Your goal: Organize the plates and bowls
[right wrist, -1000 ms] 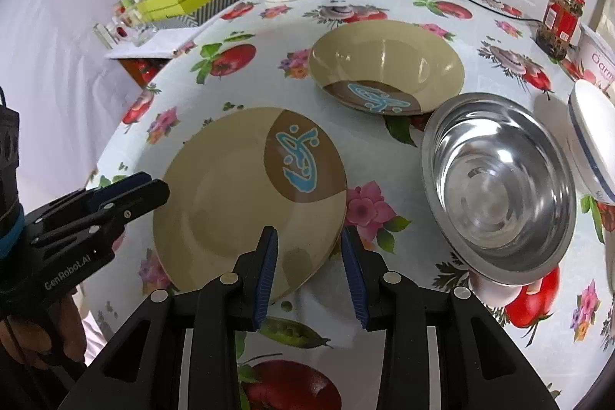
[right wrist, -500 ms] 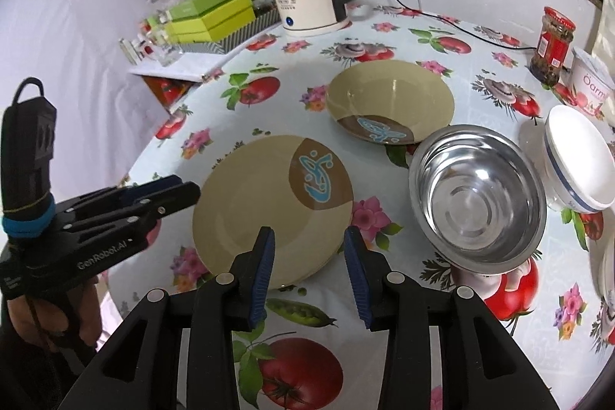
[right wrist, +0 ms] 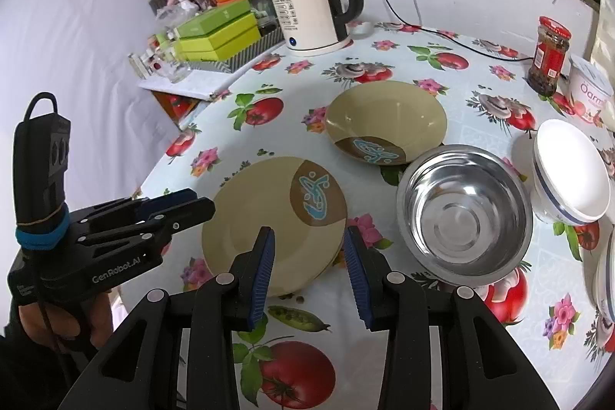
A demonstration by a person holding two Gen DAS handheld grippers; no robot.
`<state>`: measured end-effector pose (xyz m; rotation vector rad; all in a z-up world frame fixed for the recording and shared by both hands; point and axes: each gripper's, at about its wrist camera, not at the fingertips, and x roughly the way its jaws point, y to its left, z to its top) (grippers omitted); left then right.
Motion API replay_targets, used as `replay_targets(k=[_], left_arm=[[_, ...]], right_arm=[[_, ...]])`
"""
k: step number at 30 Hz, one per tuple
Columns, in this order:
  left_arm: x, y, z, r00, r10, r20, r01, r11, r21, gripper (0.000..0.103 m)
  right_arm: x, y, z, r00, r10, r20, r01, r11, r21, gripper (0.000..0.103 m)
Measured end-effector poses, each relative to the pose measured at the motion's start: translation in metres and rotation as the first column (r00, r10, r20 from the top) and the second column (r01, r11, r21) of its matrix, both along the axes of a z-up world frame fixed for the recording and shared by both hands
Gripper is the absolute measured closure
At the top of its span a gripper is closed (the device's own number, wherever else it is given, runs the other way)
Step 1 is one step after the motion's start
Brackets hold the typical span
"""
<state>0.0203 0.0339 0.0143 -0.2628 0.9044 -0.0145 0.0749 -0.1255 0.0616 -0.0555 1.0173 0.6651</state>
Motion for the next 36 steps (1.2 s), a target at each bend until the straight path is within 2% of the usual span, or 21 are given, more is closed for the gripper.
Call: replay_targets(k=[36], left_arm=[[0.053,-0.012,0.010,0.998,-0.058,0.007,0.058,0.998,-0.008,0.072]], right_arm=[[0.051,-0.019,0.011,0.998,-0.058,0.024,0.058,0.998,0.016,0.066]])
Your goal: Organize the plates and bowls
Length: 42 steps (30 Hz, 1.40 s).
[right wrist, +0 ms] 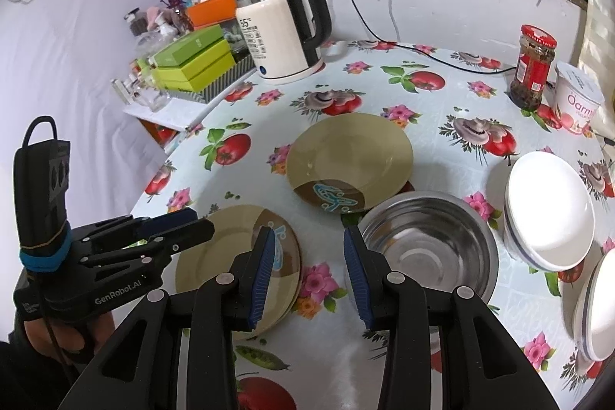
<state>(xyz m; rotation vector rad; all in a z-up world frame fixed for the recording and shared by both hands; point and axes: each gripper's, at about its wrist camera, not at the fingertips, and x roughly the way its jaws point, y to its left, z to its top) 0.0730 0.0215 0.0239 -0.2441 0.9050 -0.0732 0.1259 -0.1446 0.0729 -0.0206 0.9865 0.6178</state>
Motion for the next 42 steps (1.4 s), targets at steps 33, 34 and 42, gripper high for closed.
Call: replay_targets(k=[33,34,42], left_arm=[[0.119,0.006,-0.037,0.994,-0.010,-0.112,0.007,1.000,-0.027,0.072],[0.122,0.007,-0.039,0.993,-0.004,-0.121,0.000,1.000,-0.031,0.072],[0.134,0.012,-0.052,0.987,0.013,-0.161,-0.024,0.998,-0.063,0.072]], right_arm=[[0.131,-0.009,-0.043,0.989,-0.094,-0.114,0.084,0.992,-0.093,0.066],[0.134,-0.008,-0.046,0.988,-0.095,-0.123,0.083,0.992,-0.096,0.066],[0.152,-0.004,-0.071,0.974,-0.112,-0.195,0.088,0.988,-0.130,0.067]])
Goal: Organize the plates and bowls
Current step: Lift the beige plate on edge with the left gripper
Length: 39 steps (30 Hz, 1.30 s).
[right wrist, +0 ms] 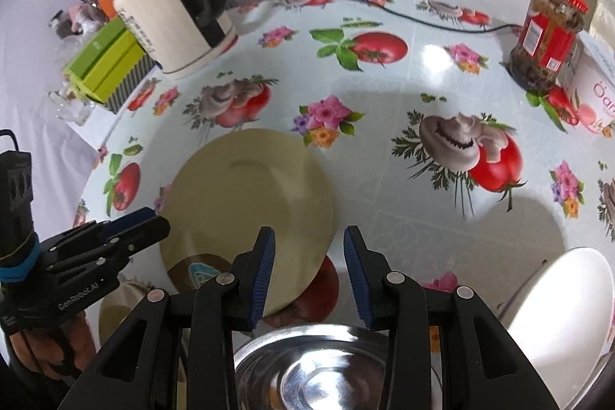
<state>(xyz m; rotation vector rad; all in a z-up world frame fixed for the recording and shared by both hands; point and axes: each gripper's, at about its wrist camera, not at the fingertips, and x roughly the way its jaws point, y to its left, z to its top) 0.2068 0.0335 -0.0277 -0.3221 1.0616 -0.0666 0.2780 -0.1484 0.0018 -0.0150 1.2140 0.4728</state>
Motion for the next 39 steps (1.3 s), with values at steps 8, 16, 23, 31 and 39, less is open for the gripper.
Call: replay_targets(k=[8,16,23,31,39], left_arm=[[0.006,-0.002,-0.007,1.000,-0.001,-0.023,0.001,1.000,-0.010,0.072],[0.012,-0.008,-0.011,0.999,-0.022,-0.026,0.022,1.000,-0.017,0.072],[0.010,-0.006,-0.004,1.000,-0.020,-0.003,0.020,1.000,-0.022,0.072],[0.006,0.001,0.003,1.000,-0.004,0.013,0.005,1.000,-0.018,0.072],[-0.003,0.010,0.015,0.999,0.018,0.033,-0.018,1.000,-0.015,0.072]], right_arm=[[0.007,0.004,-0.013,0.999,-0.004,-0.037,0.003,1.000,-0.015,0.071],[0.011,0.007,-0.021,0.998,-0.010,-0.062,0.009,1.000,-0.015,0.080],[0.012,0.008,-0.020,0.998,-0.017,-0.059,0.016,1.000,-0.010,0.080],[0.013,0.015,-0.013,0.999,-0.007,-0.049,0.007,1.000,-0.002,0.080],[0.009,0.024,-0.001,0.999,0.012,-0.033,-0.011,1.000,0.010,0.080]])
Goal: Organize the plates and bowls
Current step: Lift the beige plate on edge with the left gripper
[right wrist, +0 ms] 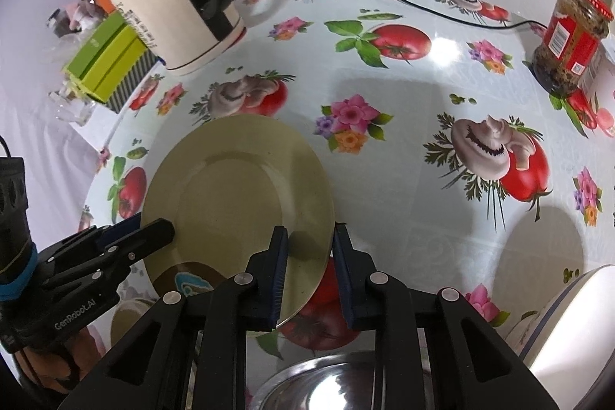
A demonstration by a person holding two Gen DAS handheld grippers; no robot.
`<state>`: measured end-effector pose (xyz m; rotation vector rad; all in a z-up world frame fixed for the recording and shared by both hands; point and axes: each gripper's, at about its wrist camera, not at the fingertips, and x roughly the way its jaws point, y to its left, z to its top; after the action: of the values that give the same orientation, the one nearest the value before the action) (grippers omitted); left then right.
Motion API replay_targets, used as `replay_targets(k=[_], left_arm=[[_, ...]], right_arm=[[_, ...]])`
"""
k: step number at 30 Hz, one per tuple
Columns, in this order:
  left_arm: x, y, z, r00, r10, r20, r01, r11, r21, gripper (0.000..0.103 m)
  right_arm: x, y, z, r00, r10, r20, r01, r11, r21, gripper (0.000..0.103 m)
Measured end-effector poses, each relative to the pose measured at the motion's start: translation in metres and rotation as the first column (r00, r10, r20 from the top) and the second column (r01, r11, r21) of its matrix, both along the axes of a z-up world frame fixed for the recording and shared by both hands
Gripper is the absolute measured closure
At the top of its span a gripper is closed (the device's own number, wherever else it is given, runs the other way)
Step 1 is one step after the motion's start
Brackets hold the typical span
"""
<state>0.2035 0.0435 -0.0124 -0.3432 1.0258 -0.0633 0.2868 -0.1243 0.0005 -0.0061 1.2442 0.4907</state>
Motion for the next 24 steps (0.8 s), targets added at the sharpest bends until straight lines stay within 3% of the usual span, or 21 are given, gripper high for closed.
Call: replay_targets(k=[24], left_arm=[[-0.074,0.015,0.021,0.998,0.062,0.022,-0.062,0.998,0.022,0.072]], right_arm=[[-0.062,0.019,0.023,0.998,0.057,0.016,-0.057,0.998,0.036,0.080]])
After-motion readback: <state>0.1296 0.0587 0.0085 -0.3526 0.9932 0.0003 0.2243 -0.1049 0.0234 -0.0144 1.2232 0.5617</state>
